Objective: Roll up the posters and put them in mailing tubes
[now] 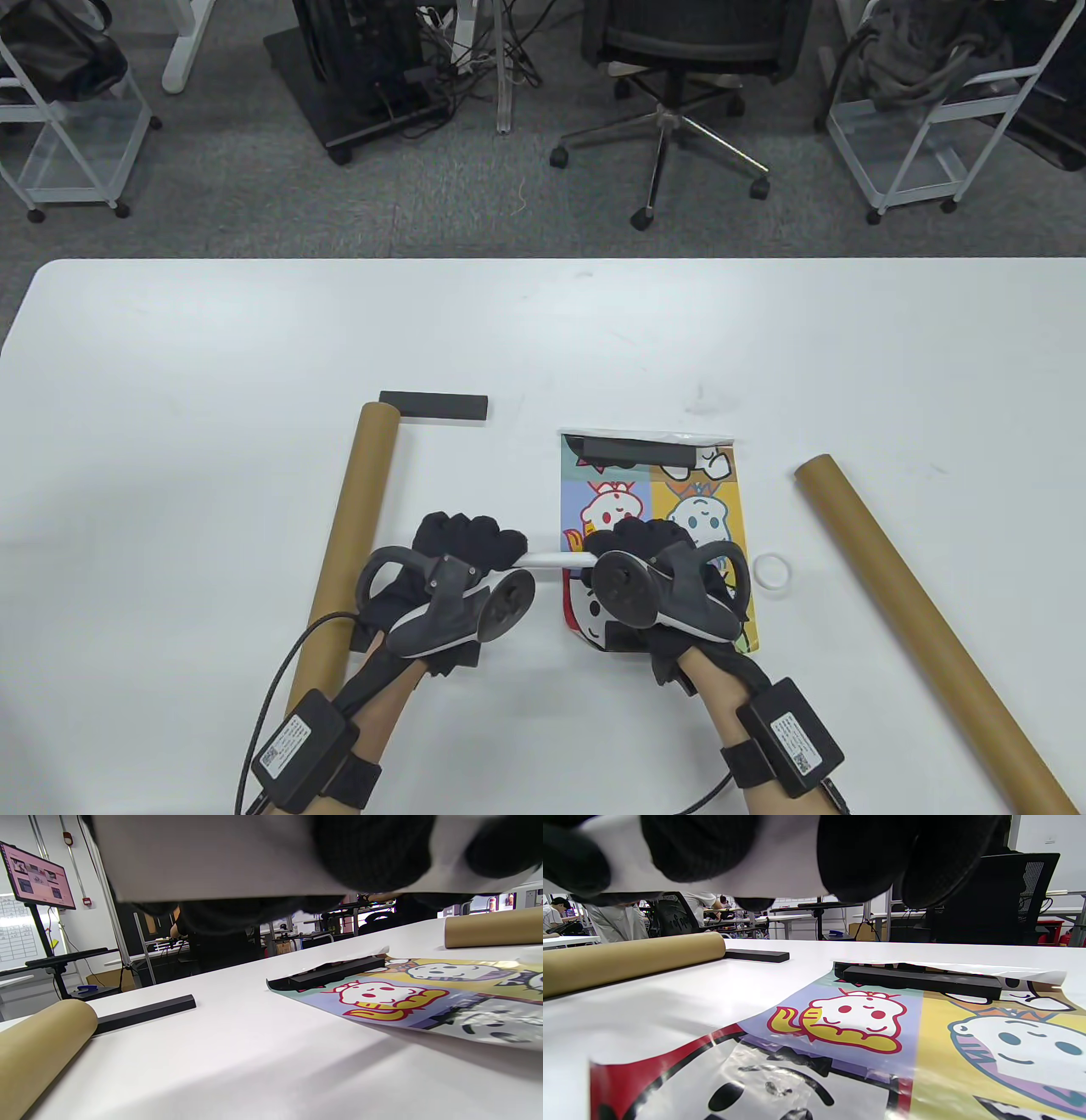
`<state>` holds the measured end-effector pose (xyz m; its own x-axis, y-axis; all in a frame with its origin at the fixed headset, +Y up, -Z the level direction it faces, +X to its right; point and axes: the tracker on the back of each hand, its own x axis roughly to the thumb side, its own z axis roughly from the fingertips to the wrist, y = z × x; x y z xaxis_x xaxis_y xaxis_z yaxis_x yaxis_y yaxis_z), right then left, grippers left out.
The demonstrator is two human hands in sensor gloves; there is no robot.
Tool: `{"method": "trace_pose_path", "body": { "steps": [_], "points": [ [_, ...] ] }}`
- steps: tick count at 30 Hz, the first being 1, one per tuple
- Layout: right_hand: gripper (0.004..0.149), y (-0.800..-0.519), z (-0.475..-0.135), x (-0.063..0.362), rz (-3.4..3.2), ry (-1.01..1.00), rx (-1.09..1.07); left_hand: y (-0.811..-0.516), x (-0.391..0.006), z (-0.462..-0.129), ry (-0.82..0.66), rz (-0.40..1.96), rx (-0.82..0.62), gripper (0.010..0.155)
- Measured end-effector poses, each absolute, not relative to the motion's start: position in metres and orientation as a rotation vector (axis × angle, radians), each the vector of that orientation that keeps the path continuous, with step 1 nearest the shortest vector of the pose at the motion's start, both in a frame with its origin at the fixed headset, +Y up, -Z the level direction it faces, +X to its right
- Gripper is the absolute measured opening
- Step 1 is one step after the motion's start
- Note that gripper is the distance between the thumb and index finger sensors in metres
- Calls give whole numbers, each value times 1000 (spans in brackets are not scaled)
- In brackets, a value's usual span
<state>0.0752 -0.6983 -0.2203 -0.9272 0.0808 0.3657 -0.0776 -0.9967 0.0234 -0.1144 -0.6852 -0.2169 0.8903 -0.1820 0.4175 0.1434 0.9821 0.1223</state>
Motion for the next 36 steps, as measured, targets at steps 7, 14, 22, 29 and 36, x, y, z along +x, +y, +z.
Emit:
{"method": "trace_pose_path", "body": {
  "steps": [7,14,22,29,36],
  "points": [
    [49,-698,-219,71,3048,2,568,-685,-112,-215,-442,-234,117,50],
    [59,-699,-219,71,3040,61,604,-684,-114,-216,-454,-215,95,60],
    [58,-699,-220,71,3060,33,605,-685,-115,-217,-452,-150,57,55],
    [54,-694,-218,70,3003,65,609,-684,-119,-219,-438,-145,90,45],
    [49,-697,-219,71,3021,-3,600,-685,-117,-218,-438,-186,101,47]
  ]
}}
